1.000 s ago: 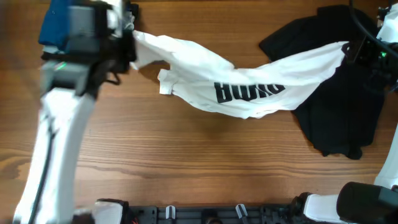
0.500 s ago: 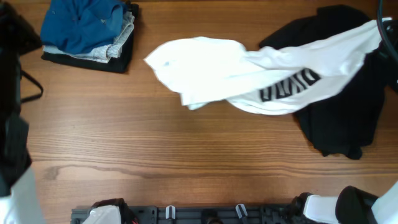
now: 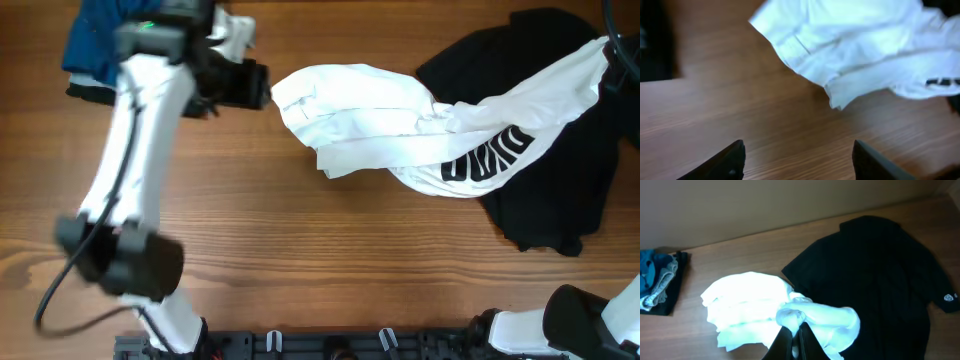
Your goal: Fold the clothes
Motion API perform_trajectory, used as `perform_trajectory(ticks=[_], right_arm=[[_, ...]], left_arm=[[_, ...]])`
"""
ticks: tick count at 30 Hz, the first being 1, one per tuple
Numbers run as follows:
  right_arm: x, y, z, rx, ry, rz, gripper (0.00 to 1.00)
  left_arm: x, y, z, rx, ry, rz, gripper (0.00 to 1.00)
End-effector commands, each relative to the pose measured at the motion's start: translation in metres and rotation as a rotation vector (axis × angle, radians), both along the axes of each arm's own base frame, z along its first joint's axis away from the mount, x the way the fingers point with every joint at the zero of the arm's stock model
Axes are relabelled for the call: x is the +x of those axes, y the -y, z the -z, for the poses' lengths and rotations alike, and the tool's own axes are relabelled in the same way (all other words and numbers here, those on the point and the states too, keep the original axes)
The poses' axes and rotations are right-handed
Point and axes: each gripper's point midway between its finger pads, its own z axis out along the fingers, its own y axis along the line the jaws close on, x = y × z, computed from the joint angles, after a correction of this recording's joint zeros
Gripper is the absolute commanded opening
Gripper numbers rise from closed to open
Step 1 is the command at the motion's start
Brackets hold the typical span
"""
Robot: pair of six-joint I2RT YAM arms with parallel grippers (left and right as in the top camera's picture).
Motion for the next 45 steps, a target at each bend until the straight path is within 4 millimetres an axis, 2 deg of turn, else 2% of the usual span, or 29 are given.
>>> perform_trajectory(ticks=[1, 4, 5, 8, 11, 15, 19, 21, 22, 26, 36, 41, 45], right_arm=[[0.005, 0.001, 0.0, -0.007, 0.003, -0.014, 0.04], [0.007, 0.001, 0.0, -0.017, 0.009, -0.022, 0.04], [0.008, 0.002, 0.0, -0.018, 0.011, -0.022, 0.04], [0.009, 0.002, -0.001, -0.024, 0.017, -0.025, 0.04], [0.009, 0.002, -0.001, -0.026, 0.018, -0.026, 0.04], [0.009, 0.002, -0.001, -0.025, 0.017, -0.026, 0.04], [0.009, 0.002, -0.001, -0.025, 0.017, -0.026, 0.04], [0.009, 0.002, -0.001, -0.025, 0.016, -0.026, 0.04], [0.009, 0.002, -0.001, -0.025, 0.016, -0.026, 0.04], [0.009, 0.002, -0.001, -0.025, 0.016, -0.026, 0.04], [0.008, 0.002, -0.001, -0.024, 0.014, -0.026, 0.04], [0.008, 0.002, 0.0, -0.023, 0.011, -0.026, 0.04], [0.008, 0.002, 0.0, -0.023, 0.011, -0.025, 0.04]], left_arm=[[-0.006, 0.04, 0.064, 0.019, -0.169, 0.103, 0.71], [-0.017, 0.069, 0.112, 0.053, -0.287, 0.14, 0.71], [-0.02, 0.078, 0.121, 0.058, -0.303, 0.145, 0.71], [-0.023, 0.1, 0.136, 0.061, -0.318, 0.122, 0.71], [-0.026, 0.114, 0.147, 0.063, -0.34, 0.075, 0.71], [-0.02, 0.108, 0.154, 0.154, -0.295, 0.042, 0.72], [-0.019, 0.099, 0.164, 0.211, -0.274, 0.038, 0.77], [-0.02, 0.098, 0.172, 0.213, -0.276, 0.039, 0.82], [-0.023, 0.097, 0.178, 0.216, -0.283, 0.04, 0.87], [-0.029, 0.097, 0.191, 0.223, -0.295, 0.046, 0.87], [-0.031, 0.135, 0.192, 0.15, -0.243, 0.107, 0.7], [-0.044, 0.134, 0.2, 0.171, -0.273, 0.122, 0.66], [-0.051, 0.129, 0.208, 0.186, -0.294, 0.121, 0.55]])
